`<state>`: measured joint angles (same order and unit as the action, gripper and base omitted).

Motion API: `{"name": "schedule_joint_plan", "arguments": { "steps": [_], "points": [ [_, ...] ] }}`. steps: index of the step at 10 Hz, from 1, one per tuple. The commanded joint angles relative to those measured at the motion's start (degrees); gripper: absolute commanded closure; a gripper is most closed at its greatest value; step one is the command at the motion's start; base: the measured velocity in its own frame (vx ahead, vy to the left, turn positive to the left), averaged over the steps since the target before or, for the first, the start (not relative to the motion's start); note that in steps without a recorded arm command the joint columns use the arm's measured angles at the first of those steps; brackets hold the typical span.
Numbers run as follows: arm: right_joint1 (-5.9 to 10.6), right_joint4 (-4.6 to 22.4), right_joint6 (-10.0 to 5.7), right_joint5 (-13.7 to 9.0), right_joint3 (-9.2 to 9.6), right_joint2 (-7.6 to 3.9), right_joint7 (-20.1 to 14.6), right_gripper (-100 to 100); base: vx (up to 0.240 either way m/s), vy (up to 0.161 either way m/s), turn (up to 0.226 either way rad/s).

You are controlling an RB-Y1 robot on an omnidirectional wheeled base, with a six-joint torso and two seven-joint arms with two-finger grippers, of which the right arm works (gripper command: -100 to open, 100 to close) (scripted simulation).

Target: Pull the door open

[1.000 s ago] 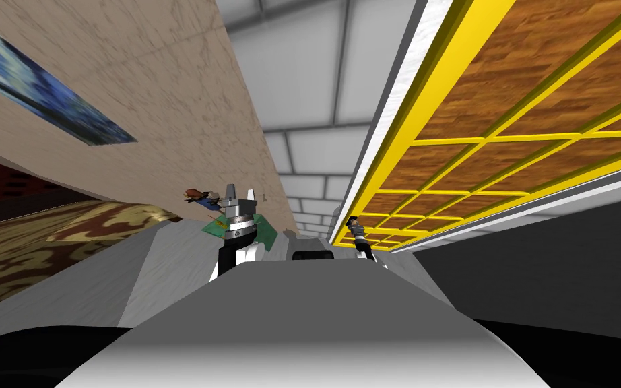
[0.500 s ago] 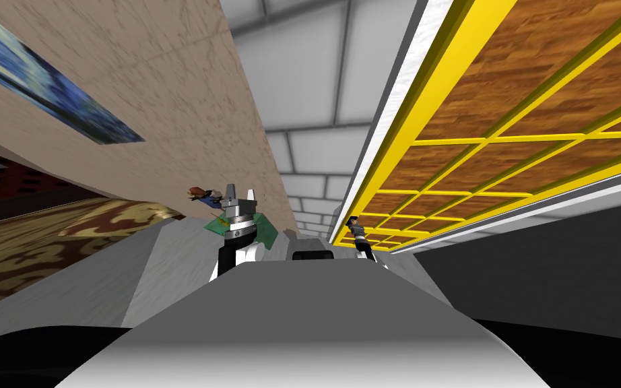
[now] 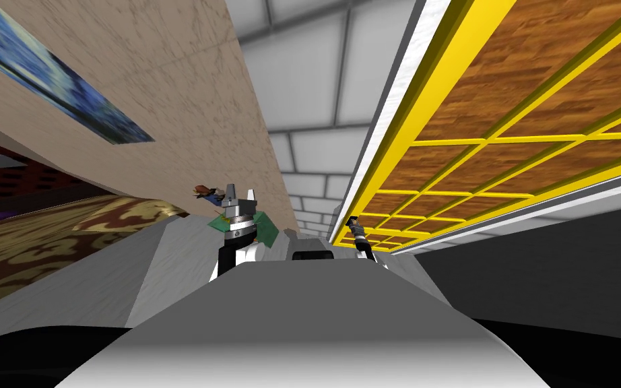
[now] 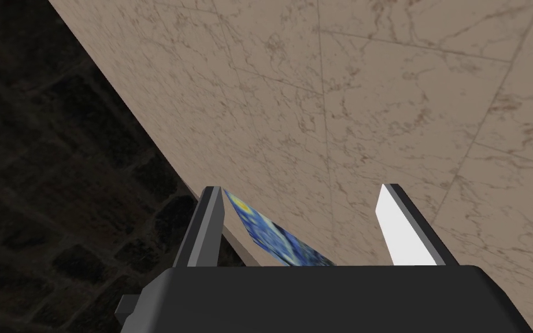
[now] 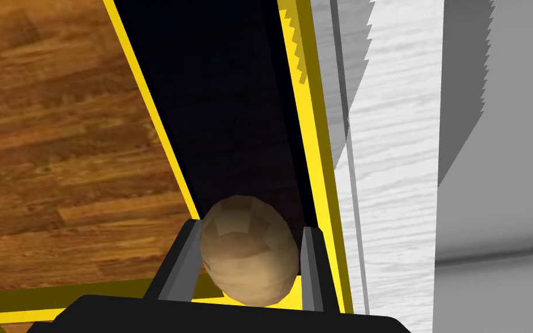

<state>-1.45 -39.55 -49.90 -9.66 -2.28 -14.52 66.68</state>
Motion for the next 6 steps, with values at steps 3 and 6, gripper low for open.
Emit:
{"name": "schedule_joint_plan", "arguments": {
  "steps": [3, 6],
  "points": [
    [0.05, 0.1, -0.05, -0.5, 0.41, 0.18, -5.3, 100, -0.021, -0.008, 0.021],
    [0.15, 0.2, -0.08, -1.0, 0.63, 0.11, -9.7, 100, -0.025, -0.013, 0.033]
  ]
}}
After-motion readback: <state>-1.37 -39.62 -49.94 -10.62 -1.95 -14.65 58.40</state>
